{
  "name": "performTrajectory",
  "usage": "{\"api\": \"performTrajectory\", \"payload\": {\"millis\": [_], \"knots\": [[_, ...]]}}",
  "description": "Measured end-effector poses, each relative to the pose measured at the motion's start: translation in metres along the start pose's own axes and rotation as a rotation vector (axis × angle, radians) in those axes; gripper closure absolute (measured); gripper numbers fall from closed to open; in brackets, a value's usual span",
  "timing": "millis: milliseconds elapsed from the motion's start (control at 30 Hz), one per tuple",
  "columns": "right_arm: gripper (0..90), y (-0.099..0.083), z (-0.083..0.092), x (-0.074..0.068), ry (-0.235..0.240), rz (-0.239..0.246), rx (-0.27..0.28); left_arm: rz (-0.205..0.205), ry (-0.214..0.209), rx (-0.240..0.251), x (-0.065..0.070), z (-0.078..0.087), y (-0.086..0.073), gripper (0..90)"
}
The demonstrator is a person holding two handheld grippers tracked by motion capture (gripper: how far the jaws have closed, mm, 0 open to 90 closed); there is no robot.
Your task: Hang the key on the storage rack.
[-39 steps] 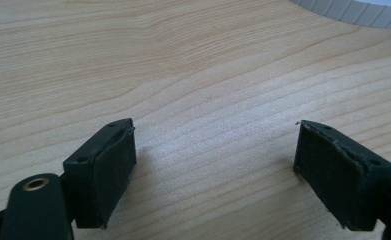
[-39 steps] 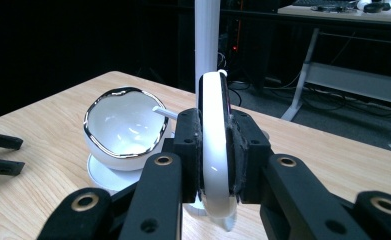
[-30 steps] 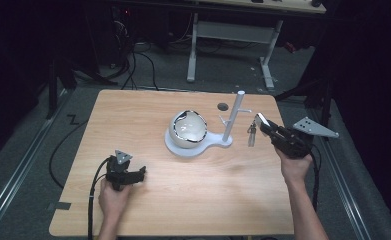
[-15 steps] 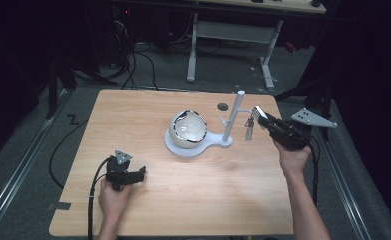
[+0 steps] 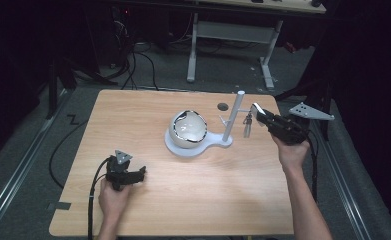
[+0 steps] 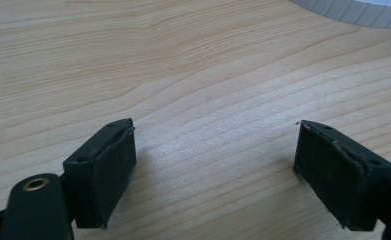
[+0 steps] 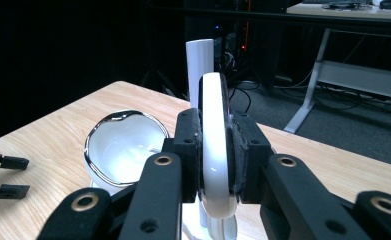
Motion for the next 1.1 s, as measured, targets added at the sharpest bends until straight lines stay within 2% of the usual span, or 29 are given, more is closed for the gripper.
{"api": "performTrajectory", "payload": {"millis": [667, 933, 1100], "knots": [[76.1, 0.003, -0.005, 0.008, 0.041, -0.047, 0.007, 0.000, 0.000, 0.000, 0.000, 0.000, 0.000, 17.4], [76.2, 0.007, -0.008, 0.002, 0.040, -0.031, -0.006, 0.000, 0.000, 0.000, 0.000, 0.000, 0.000, 17.4], [76.2, 0.007, -0.007, -0.002, 0.016, -0.015, -0.011, 0.000, 0.000, 0.000, 0.000, 0.000, 0.000, 17.4]]}}
Point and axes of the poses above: each handheld gripper's, and its own axes: z roughly backward along the jaws, y roughly out of its top, x roughly to its right, the point moved 6 cm from there along -z, roughly forward along the jaws, and after that the axes turned 13 degrees about -x, right-handed, at the moved point
